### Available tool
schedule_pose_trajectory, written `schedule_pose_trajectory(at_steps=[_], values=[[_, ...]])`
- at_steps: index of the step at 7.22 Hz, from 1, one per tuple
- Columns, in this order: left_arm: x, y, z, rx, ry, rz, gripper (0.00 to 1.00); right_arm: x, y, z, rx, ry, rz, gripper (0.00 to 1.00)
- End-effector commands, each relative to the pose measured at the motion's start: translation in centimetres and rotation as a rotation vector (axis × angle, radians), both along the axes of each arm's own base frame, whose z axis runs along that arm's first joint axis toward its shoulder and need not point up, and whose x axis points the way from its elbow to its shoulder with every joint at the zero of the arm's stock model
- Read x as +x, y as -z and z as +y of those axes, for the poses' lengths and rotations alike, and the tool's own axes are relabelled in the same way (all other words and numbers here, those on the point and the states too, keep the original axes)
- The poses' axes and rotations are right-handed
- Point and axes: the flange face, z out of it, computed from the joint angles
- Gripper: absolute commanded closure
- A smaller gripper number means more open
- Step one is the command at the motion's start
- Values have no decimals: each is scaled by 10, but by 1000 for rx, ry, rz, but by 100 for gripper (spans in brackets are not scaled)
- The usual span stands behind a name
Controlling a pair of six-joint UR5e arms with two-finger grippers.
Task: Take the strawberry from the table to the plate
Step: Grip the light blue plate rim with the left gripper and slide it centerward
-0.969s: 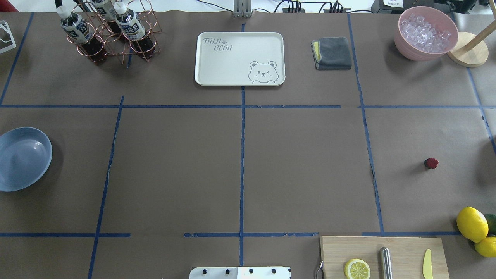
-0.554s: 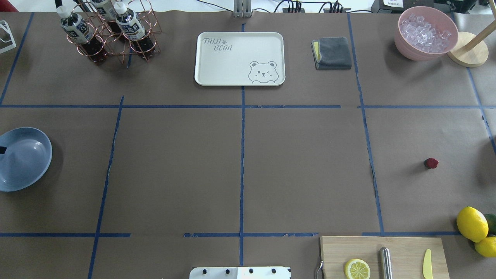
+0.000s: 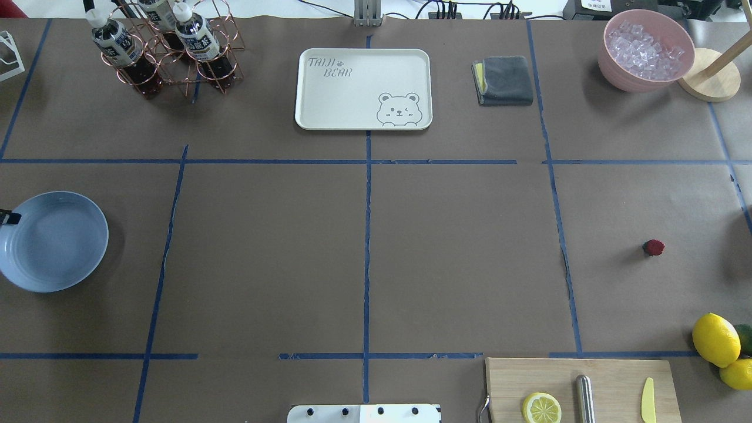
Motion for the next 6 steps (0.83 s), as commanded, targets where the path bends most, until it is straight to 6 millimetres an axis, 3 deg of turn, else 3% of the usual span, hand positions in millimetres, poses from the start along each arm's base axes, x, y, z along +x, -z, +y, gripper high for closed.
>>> schedule_pose_trajectory(at_steps=[1, 2, 3, 5, 6], values=[[23, 121, -39, -27, 6, 79, 100, 0, 2, 1, 3, -1, -1, 0], [42, 199, -76, -86, 74, 132, 100, 0, 2, 1, 4, 0, -1, 0], [99, 249, -84, -131, 80, 174, 100, 0, 2, 1, 3, -1, -1, 0], [247, 330, -57, -253, 96, 207, 100, 0, 2, 2, 2, -1, -1, 0], [317, 354, -33, -262, 87, 197, 100, 0, 1, 2, 0, -1, -1, 0]])
